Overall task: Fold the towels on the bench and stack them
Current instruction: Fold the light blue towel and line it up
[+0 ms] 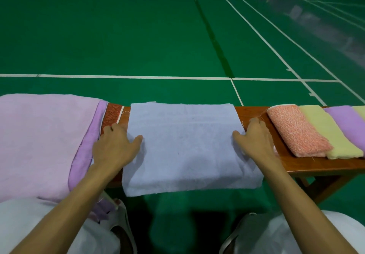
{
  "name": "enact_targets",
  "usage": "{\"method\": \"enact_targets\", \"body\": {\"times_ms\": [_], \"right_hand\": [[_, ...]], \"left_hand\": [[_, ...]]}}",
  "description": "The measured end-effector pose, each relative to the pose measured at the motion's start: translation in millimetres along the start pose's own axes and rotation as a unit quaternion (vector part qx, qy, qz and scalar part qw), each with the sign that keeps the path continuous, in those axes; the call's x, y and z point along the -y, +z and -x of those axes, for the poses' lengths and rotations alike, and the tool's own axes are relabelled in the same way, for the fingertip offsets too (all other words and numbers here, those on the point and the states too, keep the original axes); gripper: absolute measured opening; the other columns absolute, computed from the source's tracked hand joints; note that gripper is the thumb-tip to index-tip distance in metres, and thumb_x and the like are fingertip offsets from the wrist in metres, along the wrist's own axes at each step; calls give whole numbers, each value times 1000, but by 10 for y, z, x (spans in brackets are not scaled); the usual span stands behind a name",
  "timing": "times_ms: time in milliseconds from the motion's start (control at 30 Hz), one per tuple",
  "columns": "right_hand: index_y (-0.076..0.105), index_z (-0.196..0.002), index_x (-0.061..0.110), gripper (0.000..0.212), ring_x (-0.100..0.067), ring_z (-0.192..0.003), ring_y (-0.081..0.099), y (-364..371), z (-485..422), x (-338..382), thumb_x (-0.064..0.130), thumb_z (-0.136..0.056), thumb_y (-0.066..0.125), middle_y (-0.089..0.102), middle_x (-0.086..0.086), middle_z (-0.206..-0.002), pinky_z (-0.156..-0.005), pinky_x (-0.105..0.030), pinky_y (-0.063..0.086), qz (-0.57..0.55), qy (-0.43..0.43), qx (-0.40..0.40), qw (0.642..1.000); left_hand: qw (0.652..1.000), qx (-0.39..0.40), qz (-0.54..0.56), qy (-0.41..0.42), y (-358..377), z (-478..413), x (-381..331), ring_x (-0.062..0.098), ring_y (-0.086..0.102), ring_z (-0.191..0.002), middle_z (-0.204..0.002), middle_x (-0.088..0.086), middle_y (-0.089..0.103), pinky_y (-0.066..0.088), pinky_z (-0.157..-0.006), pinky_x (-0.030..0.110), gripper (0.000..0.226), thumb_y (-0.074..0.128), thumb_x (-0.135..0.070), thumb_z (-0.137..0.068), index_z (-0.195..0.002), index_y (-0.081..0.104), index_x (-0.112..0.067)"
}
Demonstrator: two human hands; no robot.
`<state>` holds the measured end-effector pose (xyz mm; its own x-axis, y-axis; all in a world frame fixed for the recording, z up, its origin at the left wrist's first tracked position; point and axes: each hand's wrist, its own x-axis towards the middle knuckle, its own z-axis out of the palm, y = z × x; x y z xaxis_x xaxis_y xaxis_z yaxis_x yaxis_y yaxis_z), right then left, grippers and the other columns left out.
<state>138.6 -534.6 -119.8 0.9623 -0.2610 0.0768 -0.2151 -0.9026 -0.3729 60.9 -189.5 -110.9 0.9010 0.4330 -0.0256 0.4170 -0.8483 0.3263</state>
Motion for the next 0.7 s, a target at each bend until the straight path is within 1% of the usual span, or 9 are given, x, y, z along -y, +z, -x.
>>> {"method": "enact_targets", "body": {"times_ms": [67,167,200,267,400,500,567,633,700], "right_hand": [[54,-99,15,34,-28,-85,60,18,-35,0,43,-89,71,60,-8,-99,-77,-44,57,6,12,24,1000],[56,-88,15,26,-24,-72,60,63,-55,21,37,-94,68,62,-8,-82,-68,-39,57,-22,8,57,998],[56,-83,14,26,-23,-68,59,65,-57,23,34,-96,67,60,-7,-77,-65,-37,54,-33,5,66,997],[55,-78,13,27,-22,-64,56,33,-65,10,29,-97,66,57,-7,-71,-61,-34,49,-43,-7,84,996],[58,-90,12,15,-30,-80,63,-190,-64,-28,25,-98,63,64,-11,-85,-71,-43,53,-139,-20,135,981],[61,-106,12,10,-26,-93,66,-389,0,-21,17,-98,65,70,-9,-103,-79,-41,53,-309,35,197,930],[60,-124,17,32,-23,-97,70,-453,12,-47,7,-95,69,73,-5,-110,-79,-39,55,-397,42,218,890],[54,-139,29,61,-26,-98,75,-477,-10,-118,-4,-90,70,76,-8,-111,-82,-43,59,-467,12,245,850],[59,-140,26,63,-29,-106,74,-510,-33,-177,-8,-88,70,76,-11,-115,-87,-47,61,-485,-20,267,832]], "left_hand": [[1000,18,-6,0,-33,-5,-12,37,61,-103,-115,14,59,55,-81,47,56,65,-56,-93,-120,53,-8],[999,28,35,27,3,-41,-20,29,64,-75,-81,10,66,50,-62,36,39,72,-44,-93,-89,64,-5],[998,35,49,33,18,-52,-29,27,62,-68,-73,10,64,49,-59,35,36,72,-38,-94,-80,65,-5],[996,35,66,51,41,-63,-47,26,60,-66,-71,11,62,51,-62,39,31,70,-28,-96,-76,64,-5],[976,68,201,46,11,-109,-50,30,58,-76,-83,12,60,47,-68,40,23,59,-29,-104,-92,55,-10],[905,164,392,-13,-120,-116,-58,32,67,-101,-110,12,68,55,-89,44,18,65,-24,-101,-111,57,-12],[873,214,438,-21,-242,-93,-56,21,68,-105,-119,0,66,57,-87,37,36,73,-16,-95,-125,54,-24],[855,247,456,1,-323,-103,-41,21,70,-107,-119,-1,70,58,-85,37,55,72,-5,-93,-134,52,-34],[852,257,456,26,-371,-127,-6,22,71,-111,-117,-2,76,58,-93,47,55,69,0,-94,-134,58,-37]]}}
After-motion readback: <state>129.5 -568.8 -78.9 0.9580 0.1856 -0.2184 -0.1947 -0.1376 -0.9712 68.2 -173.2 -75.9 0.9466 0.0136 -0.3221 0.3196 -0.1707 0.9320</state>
